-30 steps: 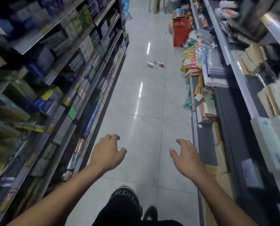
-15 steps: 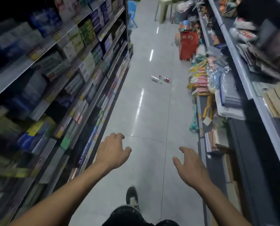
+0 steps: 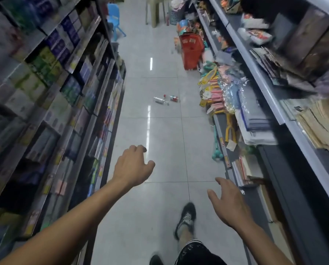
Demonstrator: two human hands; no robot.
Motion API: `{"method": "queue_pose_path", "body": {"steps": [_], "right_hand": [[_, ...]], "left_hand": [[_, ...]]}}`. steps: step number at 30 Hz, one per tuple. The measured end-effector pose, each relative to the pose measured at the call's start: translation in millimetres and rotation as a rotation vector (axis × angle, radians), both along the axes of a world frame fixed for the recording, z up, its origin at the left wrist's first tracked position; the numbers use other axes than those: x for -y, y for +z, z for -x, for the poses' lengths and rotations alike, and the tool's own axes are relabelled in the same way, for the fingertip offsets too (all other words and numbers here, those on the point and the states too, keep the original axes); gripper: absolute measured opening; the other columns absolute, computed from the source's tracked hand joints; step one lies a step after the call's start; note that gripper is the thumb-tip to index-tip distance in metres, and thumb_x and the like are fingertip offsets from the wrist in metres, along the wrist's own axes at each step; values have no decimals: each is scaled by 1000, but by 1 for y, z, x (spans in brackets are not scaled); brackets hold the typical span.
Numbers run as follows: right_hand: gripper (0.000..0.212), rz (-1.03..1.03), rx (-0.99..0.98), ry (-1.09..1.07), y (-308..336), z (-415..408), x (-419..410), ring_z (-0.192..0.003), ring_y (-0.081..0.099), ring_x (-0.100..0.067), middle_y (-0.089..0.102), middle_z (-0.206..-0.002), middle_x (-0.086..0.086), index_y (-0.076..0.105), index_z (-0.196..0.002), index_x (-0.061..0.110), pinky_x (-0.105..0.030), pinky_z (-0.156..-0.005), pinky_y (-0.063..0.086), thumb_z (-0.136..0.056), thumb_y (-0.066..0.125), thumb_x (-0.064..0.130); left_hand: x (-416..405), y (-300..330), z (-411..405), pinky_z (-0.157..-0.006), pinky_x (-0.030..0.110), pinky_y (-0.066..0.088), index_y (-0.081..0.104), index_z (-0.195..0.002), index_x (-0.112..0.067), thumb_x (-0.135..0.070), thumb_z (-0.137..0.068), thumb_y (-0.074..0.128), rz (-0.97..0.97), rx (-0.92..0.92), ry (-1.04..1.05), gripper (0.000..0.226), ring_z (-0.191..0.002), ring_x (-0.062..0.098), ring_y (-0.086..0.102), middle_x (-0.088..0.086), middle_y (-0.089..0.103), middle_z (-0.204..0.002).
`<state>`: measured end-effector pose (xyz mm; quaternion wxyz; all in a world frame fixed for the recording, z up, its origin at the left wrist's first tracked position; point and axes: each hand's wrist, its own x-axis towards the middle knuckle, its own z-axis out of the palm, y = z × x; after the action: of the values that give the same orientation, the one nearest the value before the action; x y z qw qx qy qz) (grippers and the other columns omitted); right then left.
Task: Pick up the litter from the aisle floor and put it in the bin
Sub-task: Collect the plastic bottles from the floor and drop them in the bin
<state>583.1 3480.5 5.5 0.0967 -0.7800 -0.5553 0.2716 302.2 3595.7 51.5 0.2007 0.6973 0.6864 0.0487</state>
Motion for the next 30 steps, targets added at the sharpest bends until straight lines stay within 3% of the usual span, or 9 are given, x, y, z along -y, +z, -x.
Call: {"method": "queue_pose_path", "body": {"steps": [14, 23, 30], "right_hand": [[55, 6, -34, 147, -7, -79, -286, -134, 44, -24, 48, -147, -3, 43, -146, 19, -42, -107, 42, -98, 50, 47], [57, -5, -13, 293, -1, -65, -452, -135, 43, -22, 46, -148, -1, 42, -148, 20, -40, -105, 40, -99, 49, 48], [56, 15, -17, 275, -9, -43, -567, -135, 44, -20, 47, -147, 2, 42, -147, 21, -39, -104, 41, -99, 49, 48]], "left_hand": [[-189, -15, -72, -95, 40, 47, 51, -137, -21, -45, -87, 53, 61, -36, 137, 55, -118, 21, 52, 1, 55, -133], [-295, -22, -53, -95, 38, 47, 51, -138, -22, -45, -86, 51, 84, -45, 277, 57, -118, 21, 54, 1, 55, -134], [-433, -28, -32, -98, 39, 44, 49, -140, -21, -44, -89, 52, 84, -14, 269, 56, -119, 23, 53, 3, 53, -137]]}}
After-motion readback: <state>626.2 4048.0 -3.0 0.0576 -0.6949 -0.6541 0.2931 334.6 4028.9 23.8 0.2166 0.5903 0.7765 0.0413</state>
